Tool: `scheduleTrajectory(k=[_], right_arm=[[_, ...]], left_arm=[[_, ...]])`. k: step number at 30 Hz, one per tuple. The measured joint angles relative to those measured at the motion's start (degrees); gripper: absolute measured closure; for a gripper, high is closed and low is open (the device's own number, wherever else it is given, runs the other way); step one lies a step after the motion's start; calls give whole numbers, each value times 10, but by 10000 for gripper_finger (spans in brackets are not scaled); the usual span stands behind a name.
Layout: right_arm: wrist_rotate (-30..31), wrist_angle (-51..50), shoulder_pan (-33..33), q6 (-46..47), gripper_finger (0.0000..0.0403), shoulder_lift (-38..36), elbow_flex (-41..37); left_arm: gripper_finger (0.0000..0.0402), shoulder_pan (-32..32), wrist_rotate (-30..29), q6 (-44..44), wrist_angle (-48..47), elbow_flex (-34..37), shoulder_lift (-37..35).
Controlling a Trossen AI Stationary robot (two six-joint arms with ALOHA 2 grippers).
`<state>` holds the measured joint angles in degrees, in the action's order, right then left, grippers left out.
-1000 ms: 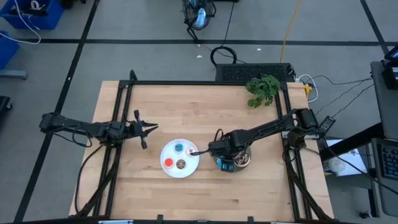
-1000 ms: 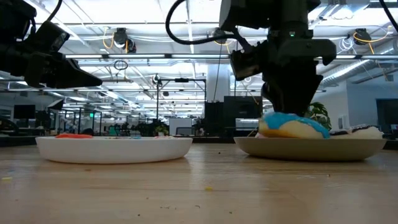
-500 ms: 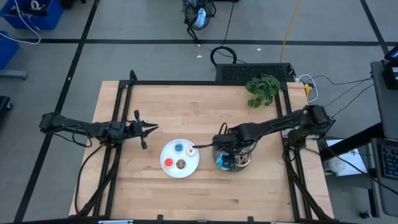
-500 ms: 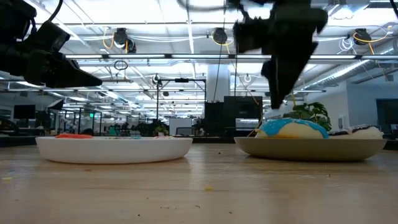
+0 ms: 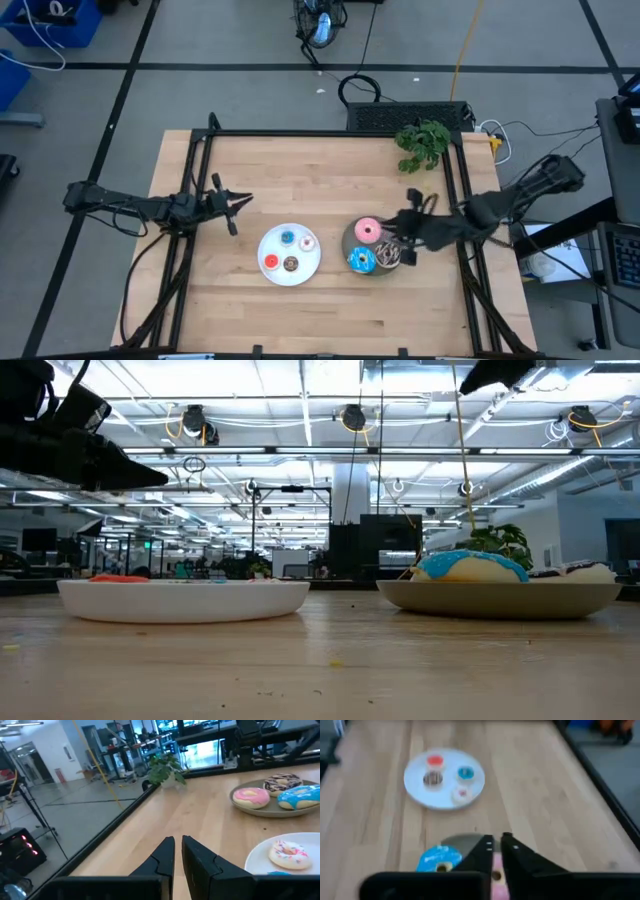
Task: Pick & Place donuts
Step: Return to Home Position
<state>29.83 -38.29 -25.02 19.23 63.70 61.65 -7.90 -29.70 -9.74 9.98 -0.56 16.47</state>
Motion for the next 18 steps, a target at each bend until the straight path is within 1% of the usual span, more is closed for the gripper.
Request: scheduleTrajectory(k=[1, 2, 5, 7, 10, 12, 14, 18], right_arm=[[13, 29, -10, -1, 381, -26, -32], [20, 66, -20, -12, 391, -51, -64], [17, 189, -44, -51, 391, -121, -162], [16, 243, -51, -75, 396, -165, -217], [37, 286, -55, -117, 401, -236, -290], [56, 311, -49, -128, 402, -286, -338], [63, 339, -39, -140, 402, -340, -384], [52, 412, -31, -167, 402, -443, -458]], left_arm=[[360, 0, -5, -1, 1, 0, 0], [360, 0, -15, -4, 5, 0, 0], [360, 0, -57, -6, 21, 0, 0], [360, 0, -58, -6, 23, 0, 0], [363, 0, -2, -18, 20, 0, 0], [376, 0, 33, -24, 20, 0, 0], [394, -1, 44, -26, 29, 0, -1], [395, -11, 53, -35, 36, 0, 0]])
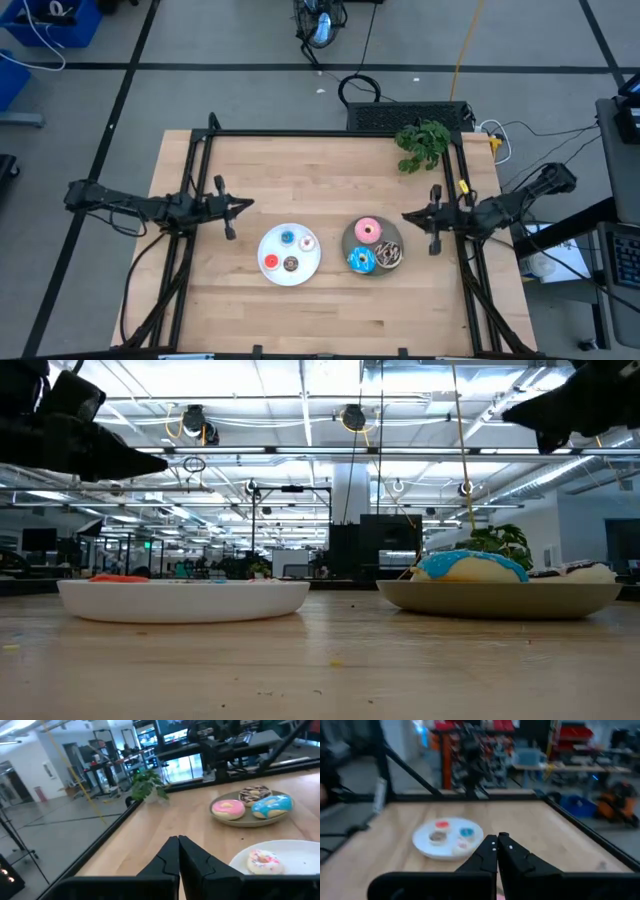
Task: Pick & Place donuts
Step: Return to Home Position
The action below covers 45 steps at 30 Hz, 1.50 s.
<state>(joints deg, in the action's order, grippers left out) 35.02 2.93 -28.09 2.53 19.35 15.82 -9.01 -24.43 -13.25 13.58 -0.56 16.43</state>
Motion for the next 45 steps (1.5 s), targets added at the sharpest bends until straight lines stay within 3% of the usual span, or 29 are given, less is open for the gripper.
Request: scheduleTrajectory(k=[10, 19, 21, 26, 31, 35, 45], right_arm=[[-80, -36, -1, -45, 403, -152, -36], [-62, -24, 41, -13, 403, -191, -103], [-59, -13, 59, -4, 403, -193, -110], [-117, -24, 92, -21, 403, -192, -93], [-127, -47, 93, -37, 403, -193, -59], [-154, -93, 93, -44, 403, -193, -53], [-216, -44, 94, -56, 403, -192, -84]], left_arm=[[397, -20, -6, -20, 53, 0, 0], [397, -21, 67, -30, 87, 0, 0], [399, -18, 66, -38, 86, 0, 0], [399, 14, 33, -63, 88, -4, 0], [397, 7, 50, -69, -15, -75, -5], [399, -14, 129, -87, -130, -121, -27], [399, -19, 168, -85, -168, -63, -164]])
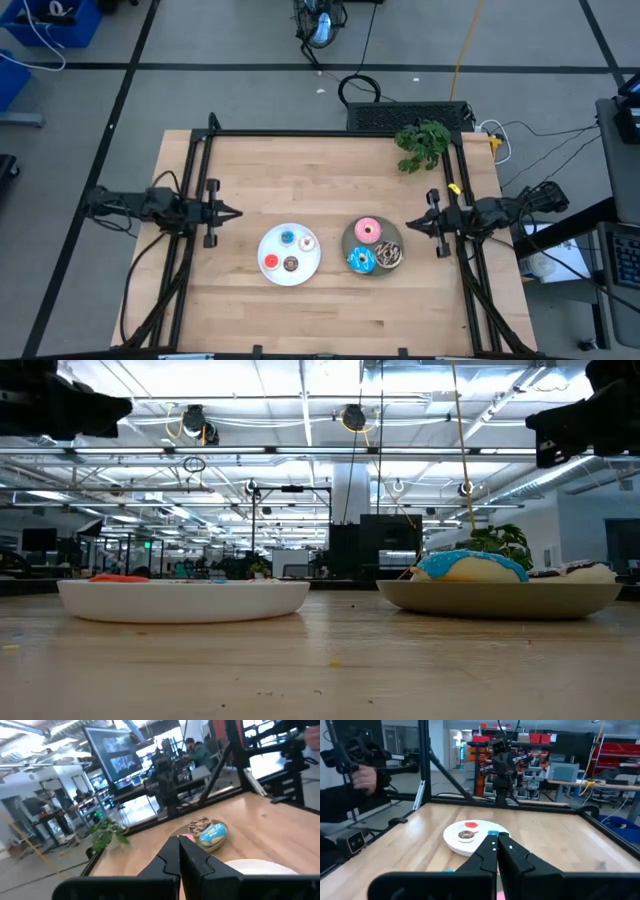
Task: Pick & Place donuts
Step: Return to Home Position
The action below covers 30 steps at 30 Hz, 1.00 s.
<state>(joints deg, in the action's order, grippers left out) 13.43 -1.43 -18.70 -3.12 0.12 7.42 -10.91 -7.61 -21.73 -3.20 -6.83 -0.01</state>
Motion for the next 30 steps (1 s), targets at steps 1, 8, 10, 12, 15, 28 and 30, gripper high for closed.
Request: scheduleTrajectory(k=[1, 8, 10, 12, 15, 28, 30], right_arm=[[1, -2, 0, 4, 403, 0, 0], [-1, -23, 0, 9, 403, 0, -10], [0, 10, 0, -4, 403, -1, -28], [-3, 35, 0, -14, 403, 0, -46], [0, 61, 0, -24, 403, -1, -63], [28, 52, 88, -20, 403, 1, -64], [8, 50, 115, -20, 403, 1, -65]], left_arm=[[399, 1, -4, 7, 4, 3, 3], [399, 7, -8, 35, 3, 36, 3], [398, 11, -10, 37, 34, 54, 4], [399, 20, 6, 34, 54, 62, 9], [399, 29, 33, 28, 57, 62, 10], [397, 62, 31, 33, 49, 62, 10], [398, 74, 31, 38, 49, 62, 10]])
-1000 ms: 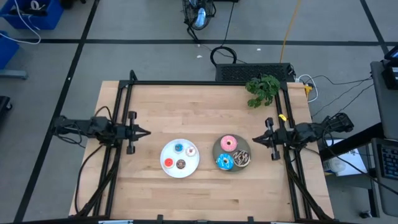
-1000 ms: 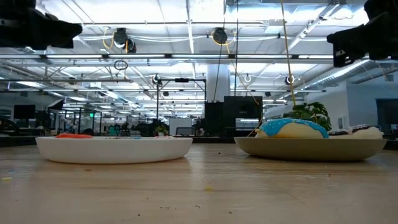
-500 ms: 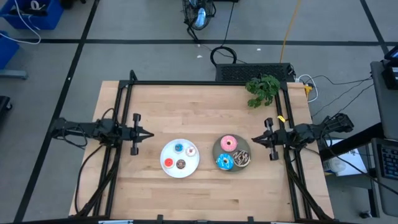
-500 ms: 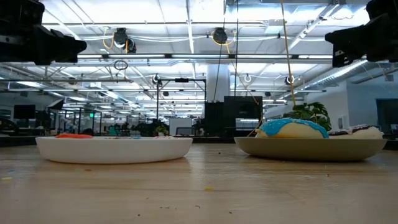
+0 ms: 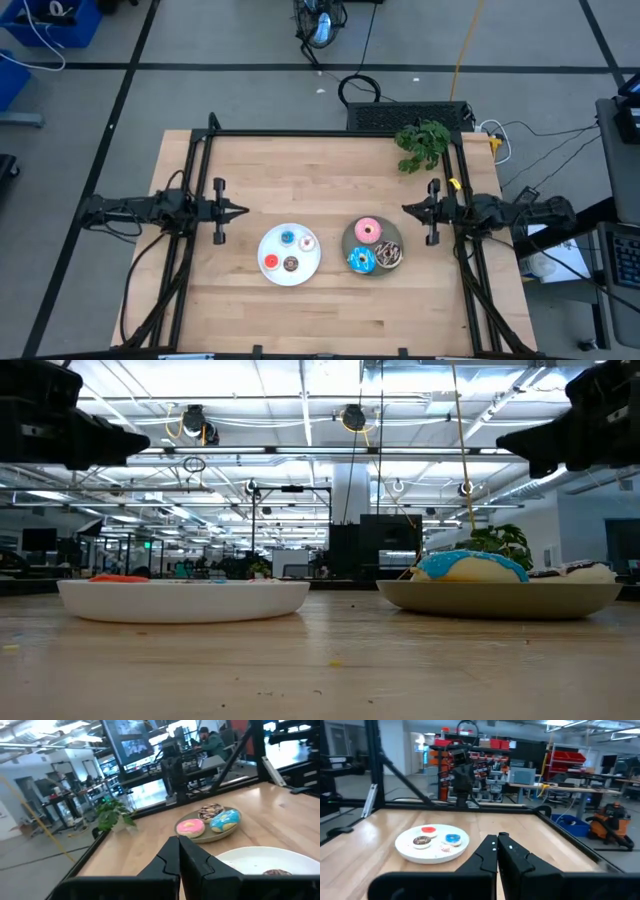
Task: Pick & Place donuts
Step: Return to Home Position
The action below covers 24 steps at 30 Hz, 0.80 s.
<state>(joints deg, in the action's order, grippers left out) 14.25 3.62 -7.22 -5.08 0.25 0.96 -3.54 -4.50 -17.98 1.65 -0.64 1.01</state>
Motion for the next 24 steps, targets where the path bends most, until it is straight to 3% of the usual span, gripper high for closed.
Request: scheduleTrajectory(k=[4, 10, 24], right_arm=[[-70, -2, 44, 4, 403, 0, 0], [-103, -11, 75, 13, 403, 0, -1], [-99, -14, 76, 25, 403, 0, -1]], left_arm=[[397, 20, 21, 6, -11, 0, 1], [398, 42, 25, 27, -12, 0, 25], [394, 70, 11, 63, -11, 0, 81]])
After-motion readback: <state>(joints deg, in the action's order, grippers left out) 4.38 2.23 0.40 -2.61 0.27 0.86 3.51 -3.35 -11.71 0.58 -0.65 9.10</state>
